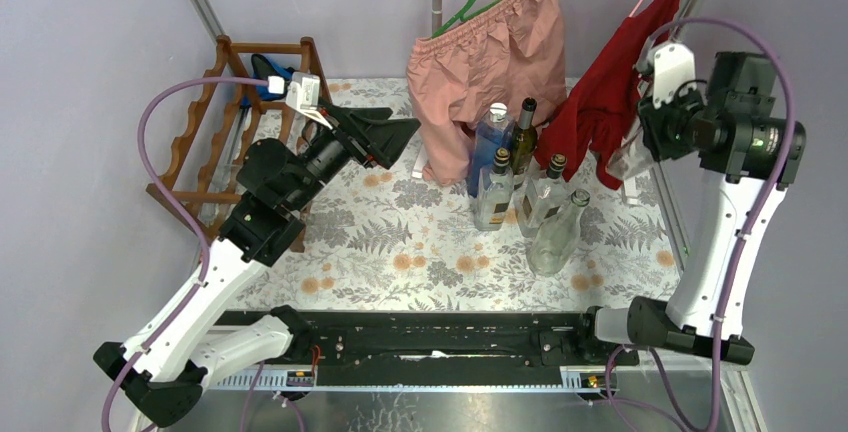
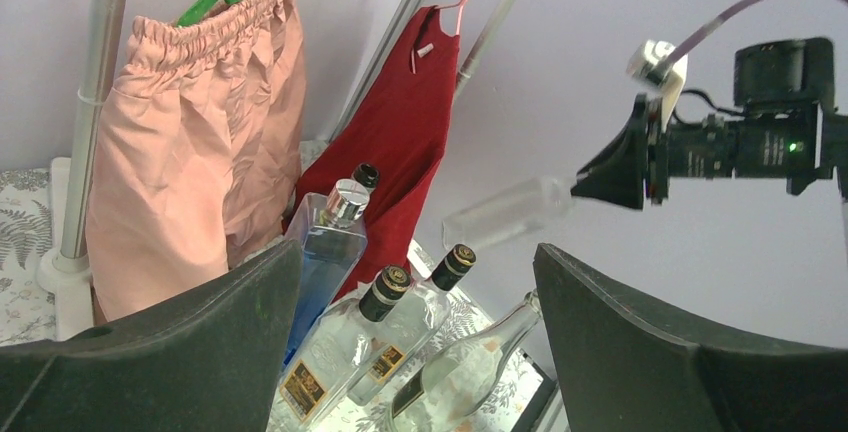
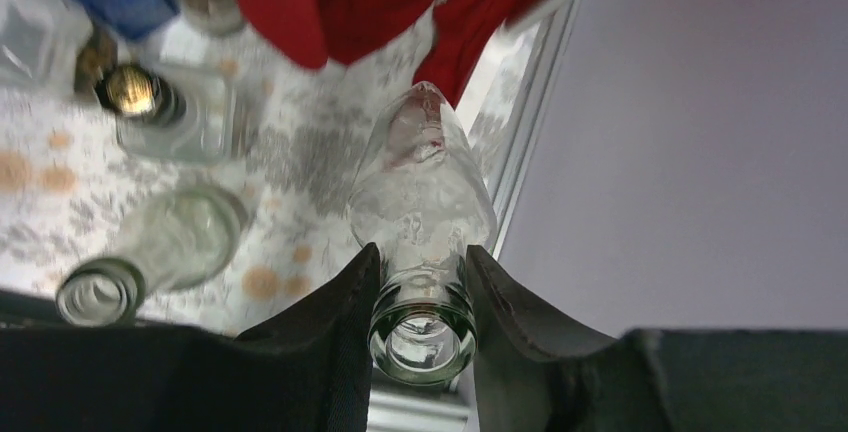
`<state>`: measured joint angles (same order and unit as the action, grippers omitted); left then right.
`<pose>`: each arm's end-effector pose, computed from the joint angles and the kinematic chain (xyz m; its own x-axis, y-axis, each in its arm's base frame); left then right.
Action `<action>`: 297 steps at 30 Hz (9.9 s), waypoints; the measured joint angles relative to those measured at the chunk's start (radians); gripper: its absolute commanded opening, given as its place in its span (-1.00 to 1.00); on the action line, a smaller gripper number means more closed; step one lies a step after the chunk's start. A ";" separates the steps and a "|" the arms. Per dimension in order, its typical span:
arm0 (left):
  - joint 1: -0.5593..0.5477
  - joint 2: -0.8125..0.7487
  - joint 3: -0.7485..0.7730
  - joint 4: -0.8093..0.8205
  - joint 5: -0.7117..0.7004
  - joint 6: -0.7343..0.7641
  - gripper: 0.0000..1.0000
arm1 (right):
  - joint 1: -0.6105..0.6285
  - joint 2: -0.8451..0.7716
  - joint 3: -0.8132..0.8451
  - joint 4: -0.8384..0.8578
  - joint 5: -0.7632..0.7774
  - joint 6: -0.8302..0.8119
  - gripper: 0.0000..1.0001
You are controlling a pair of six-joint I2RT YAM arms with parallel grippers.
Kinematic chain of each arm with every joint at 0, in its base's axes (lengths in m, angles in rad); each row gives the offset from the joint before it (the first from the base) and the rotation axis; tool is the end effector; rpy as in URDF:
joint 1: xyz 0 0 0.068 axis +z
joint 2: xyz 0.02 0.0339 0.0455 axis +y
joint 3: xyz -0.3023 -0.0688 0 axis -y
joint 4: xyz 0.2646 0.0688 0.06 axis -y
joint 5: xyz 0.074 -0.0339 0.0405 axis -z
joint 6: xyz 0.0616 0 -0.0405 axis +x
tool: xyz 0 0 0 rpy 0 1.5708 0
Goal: Put the wine bottle on the wine rack
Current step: Pick up the wine bottle from the center of the board, then place the wine bottle at the center of the board, then pick up the wine bottle from the center of the board.
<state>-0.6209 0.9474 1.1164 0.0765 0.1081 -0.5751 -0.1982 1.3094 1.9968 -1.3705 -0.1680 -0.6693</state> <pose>0.1795 -0.1366 0.4955 -0.1950 -0.5253 -0.8282 0.6643 0.5505 -0.5056 0.2107 -0.0318 0.5348 -0.5269 -0.5181 -0.6738 -0.3314 0.8552 -0.3985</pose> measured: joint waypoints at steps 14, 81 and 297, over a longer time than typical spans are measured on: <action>0.000 0.012 0.001 0.024 0.000 -0.008 0.86 | 0.000 0.188 0.406 0.065 -0.205 0.088 -1.00; 0.000 -0.188 0.108 -0.200 -0.064 0.224 0.88 | 0.878 0.418 0.243 0.621 -0.604 0.462 -1.00; 0.072 0.935 0.060 -0.261 -0.985 1.133 0.10 | 0.490 0.347 0.094 0.544 -0.663 0.351 1.00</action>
<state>-0.5488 1.8828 1.1759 -0.1844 -0.8772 0.5575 0.2916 1.6566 2.0911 -0.8265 -0.8310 -0.3187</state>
